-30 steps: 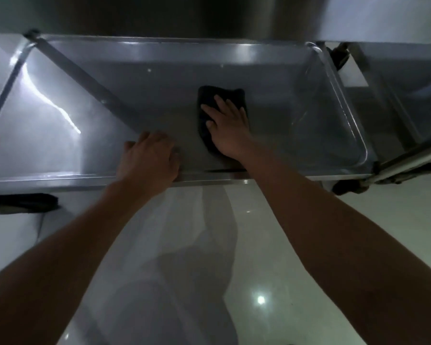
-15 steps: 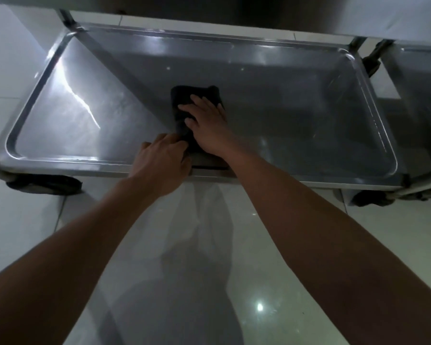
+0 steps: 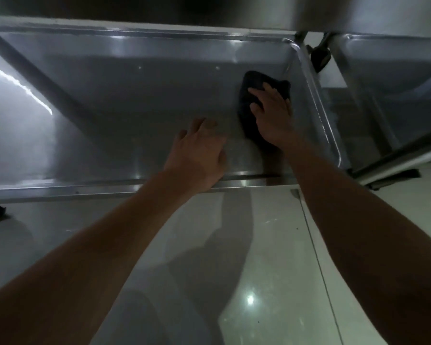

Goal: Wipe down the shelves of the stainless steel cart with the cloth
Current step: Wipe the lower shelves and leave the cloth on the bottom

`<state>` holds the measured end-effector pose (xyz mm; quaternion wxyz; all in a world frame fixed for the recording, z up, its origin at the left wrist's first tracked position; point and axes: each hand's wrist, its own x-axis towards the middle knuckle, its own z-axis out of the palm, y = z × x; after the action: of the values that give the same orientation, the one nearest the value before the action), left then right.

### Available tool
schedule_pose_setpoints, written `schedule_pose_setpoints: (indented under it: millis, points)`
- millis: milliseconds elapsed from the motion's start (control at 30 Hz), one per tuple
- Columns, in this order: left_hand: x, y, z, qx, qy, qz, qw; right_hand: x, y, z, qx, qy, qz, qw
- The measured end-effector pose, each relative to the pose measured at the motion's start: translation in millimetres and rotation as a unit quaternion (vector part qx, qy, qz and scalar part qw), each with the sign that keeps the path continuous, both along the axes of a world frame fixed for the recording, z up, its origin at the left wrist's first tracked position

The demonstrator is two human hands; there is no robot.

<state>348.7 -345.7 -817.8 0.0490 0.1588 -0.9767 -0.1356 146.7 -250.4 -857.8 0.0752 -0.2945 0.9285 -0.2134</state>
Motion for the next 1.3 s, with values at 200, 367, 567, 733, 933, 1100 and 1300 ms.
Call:
schedule_pose_setpoints:
  millis: [200,367,567,733,933,1100,1300]
  points:
    - [-41.8,53.8,-3.7,-0.011,-0.048,-0.047,0.998,-33.2,73.0,3.0,0.038,0.050,-0.044,0.997]
    - [-43.1,59.4,-19.6,-0.011,-0.044,-0.044,0.998,-5.9,92.2,2.4,0.028,0.051,-0.030,0.998]
    - [-37.6,53.6,-19.0,-0.011,-0.041,-0.064,0.997,33.3,120.0,7.9,0.035,0.027,-0.035,0.998]
    - [0.0,33.0,-19.5,-0.005,-0.024,-0.065,0.998,70.0,136.8,13.0,0.046,0.024,-0.040,0.998]
    - [69.9,-15.2,-17.8,-0.026,-0.040,-0.038,0.998,113.3,112.0,9.1,0.052,0.049,-0.023,0.997]
    - [111.2,-53.3,-5.2,-0.017,-0.063,-0.029,0.997,162.9,53.7,8.5,0.066,0.059,0.009,0.996]
    - [155.7,-105.6,6.6,-0.024,-0.074,-0.006,0.997,224.9,-22.2,8.5,0.097,0.087,0.065,0.989]
